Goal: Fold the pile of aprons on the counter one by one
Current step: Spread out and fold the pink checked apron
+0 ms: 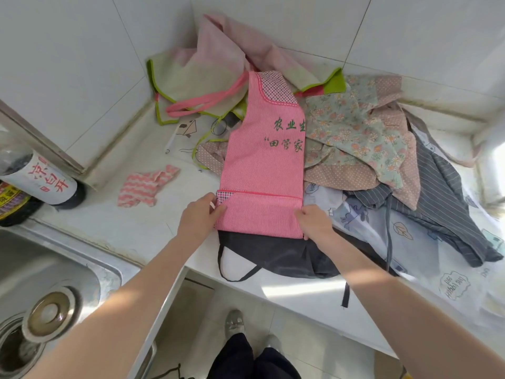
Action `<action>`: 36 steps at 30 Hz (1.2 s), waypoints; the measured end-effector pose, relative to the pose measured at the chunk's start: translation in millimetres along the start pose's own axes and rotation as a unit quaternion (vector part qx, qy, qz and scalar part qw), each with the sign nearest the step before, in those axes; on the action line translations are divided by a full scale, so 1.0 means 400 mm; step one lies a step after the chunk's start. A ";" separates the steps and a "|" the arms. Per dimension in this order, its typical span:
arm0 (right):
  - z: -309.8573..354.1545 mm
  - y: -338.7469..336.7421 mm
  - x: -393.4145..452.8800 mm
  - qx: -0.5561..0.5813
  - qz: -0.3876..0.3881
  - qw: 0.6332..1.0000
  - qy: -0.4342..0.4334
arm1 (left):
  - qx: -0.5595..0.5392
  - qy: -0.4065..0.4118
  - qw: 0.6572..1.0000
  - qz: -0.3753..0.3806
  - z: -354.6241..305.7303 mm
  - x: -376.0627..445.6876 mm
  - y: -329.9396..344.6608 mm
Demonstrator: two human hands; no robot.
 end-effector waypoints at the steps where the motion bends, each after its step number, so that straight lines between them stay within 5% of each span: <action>1: -0.003 0.003 0.002 -0.005 0.006 1.000 0.008 | 0.005 0.002 1.000 -0.003 -0.001 -0.002 0.002; 5: -0.002 0.006 0.005 0.001 0.038 0.999 0.038 | 0.138 0.007 0.990 -0.020 -0.025 -0.010 -0.007; 8: -0.001 0.007 0.012 0.016 0.057 0.996 0.064 | 0.269 0.181 0.944 -0.062 -0.118 -0.018 0.004; 11: 0.002 -0.002 0.000 0.026 0.052 0.996 0.064 | 0.274 0.321 0.903 0.080 -0.141 -0.041 0.101; 13: 0.020 -0.036 -0.025 -0.074 -0.033 0.997 -0.012 | 0.296 0.312 0.889 0.158 -0.110 -0.042 0.132; 16: 0.091 -0.063 -0.114 -0.222 -0.217 0.924 -0.225 | 0.337 0.314 0.870 0.177 -0.092 -0.035 0.141; 18: 0.110 0.005 -0.132 -0.298 -0.167 0.882 -0.326 | 0.316 0.325 0.875 0.169 -0.092 -0.033 0.141; 20: 0.087 0.070 -0.115 -0.368 -0.057 0.871 -0.322 | 0.277 0.343 0.886 0.146 -0.103 -0.032 0.129; 25: 0.055 0.034 -0.054 -0.366 -0.001 0.890 -0.271 | 0.147 0.245 0.944 0.165 -0.053 0.009 0.075; 30: 0.048 -0.028 -0.015 -0.105 0.056 0.971 -0.206 | -0.149 0.097 0.984 0.030 -0.009 0.050 -0.011; 36: 0.050 -0.094 -0.004 0.103 0.028 0.989 -0.106 | -0.124 0.031 0.992 -0.007 -0.008 0.062 -0.029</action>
Point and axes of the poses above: each hand's wrist, its own x-axis towards the middle knuckle, its own y-axis out of the palm, z = x × y, the point moved 8 cm from there along x, towards the middle knuckle, and after that the axes turned 9 degrees about y, right-handed, at the moved point
